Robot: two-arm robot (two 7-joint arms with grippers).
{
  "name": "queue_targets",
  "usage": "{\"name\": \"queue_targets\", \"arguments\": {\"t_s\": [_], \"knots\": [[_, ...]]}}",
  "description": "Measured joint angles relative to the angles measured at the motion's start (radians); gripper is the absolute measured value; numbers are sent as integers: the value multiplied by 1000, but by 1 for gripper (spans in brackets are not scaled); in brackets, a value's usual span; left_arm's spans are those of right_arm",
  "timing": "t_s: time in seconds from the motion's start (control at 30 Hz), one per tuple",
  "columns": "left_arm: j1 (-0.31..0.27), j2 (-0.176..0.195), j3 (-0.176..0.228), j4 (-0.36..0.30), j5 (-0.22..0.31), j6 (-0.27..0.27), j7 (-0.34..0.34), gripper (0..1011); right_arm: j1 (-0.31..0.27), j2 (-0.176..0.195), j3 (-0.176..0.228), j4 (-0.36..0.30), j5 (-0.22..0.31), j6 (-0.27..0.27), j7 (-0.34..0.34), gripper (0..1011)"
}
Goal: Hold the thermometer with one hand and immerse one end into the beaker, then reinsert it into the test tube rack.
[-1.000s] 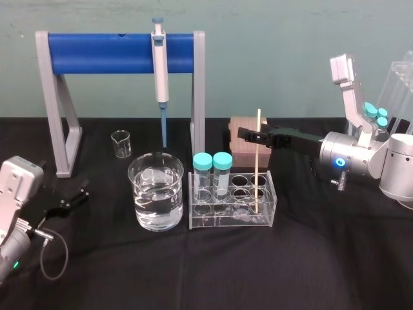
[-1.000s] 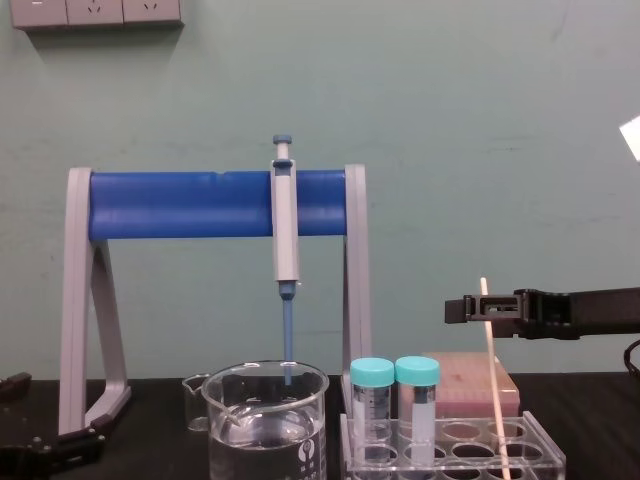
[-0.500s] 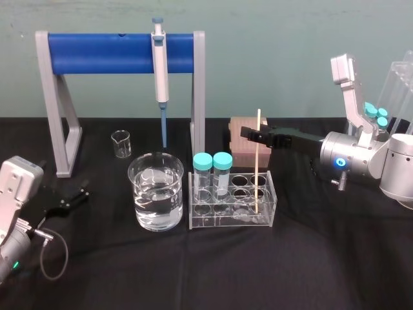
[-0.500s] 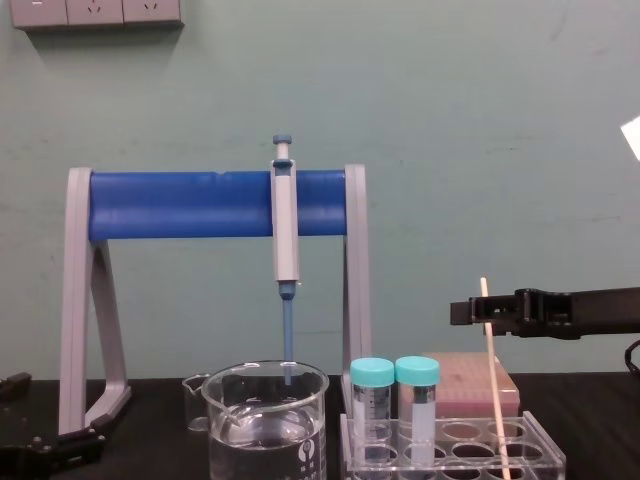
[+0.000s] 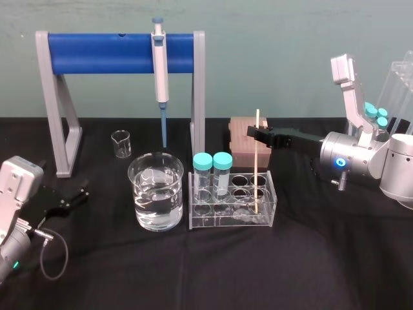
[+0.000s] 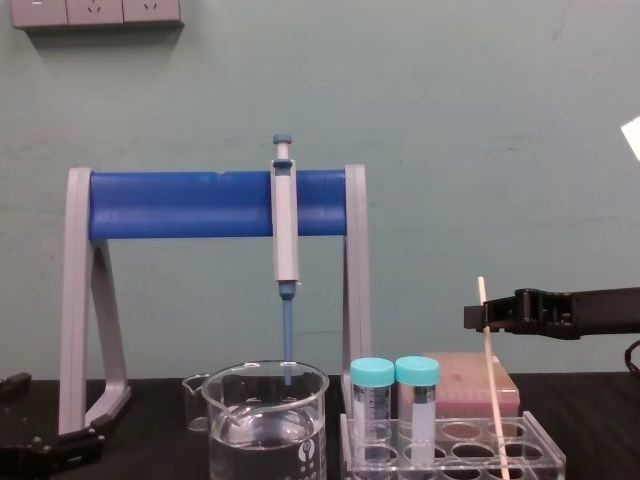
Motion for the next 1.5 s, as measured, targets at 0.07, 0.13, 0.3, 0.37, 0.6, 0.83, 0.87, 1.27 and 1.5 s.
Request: {"name": "queue_targets", "arguments": {"t_s": [0.07, 0.13, 0.3, 0.37, 0.6, 0.83, 0.87, 1.27, 1.5], "knots": [[0, 0, 0, 0, 0, 0, 0, 1004, 0, 0, 0, 0, 0, 0, 0, 168], [0, 0, 0, 0, 0, 0, 0, 1004, 0, 0, 0, 0, 0, 0, 0, 137], [0, 0, 0, 0, 0, 0, 0, 1004, 0, 0, 0, 0, 0, 0, 0, 46], [0, 0, 0, 0, 0, 0, 0, 1004, 0, 0, 0, 0, 0, 0, 0, 46], [0, 0, 0, 0, 0, 0, 0, 1004, 0, 0, 0, 0, 0, 0, 0, 46], [0, 0, 0, 0, 0, 0, 0, 1004, -16, 4, 16, -18, 8, -18, 0, 46], [0, 0, 0, 0, 0, 0, 0, 1004, -18, 4, 18, -21, 10, -19, 0, 46], [0, 0, 0, 0, 0, 0, 0, 1004, -66, 48, 47, -142, 22, -76, -12, 46], [0, 0, 0, 0, 0, 0, 0, 1004, -103, 86, 52, -239, -18, -153, -24, 46]]}}
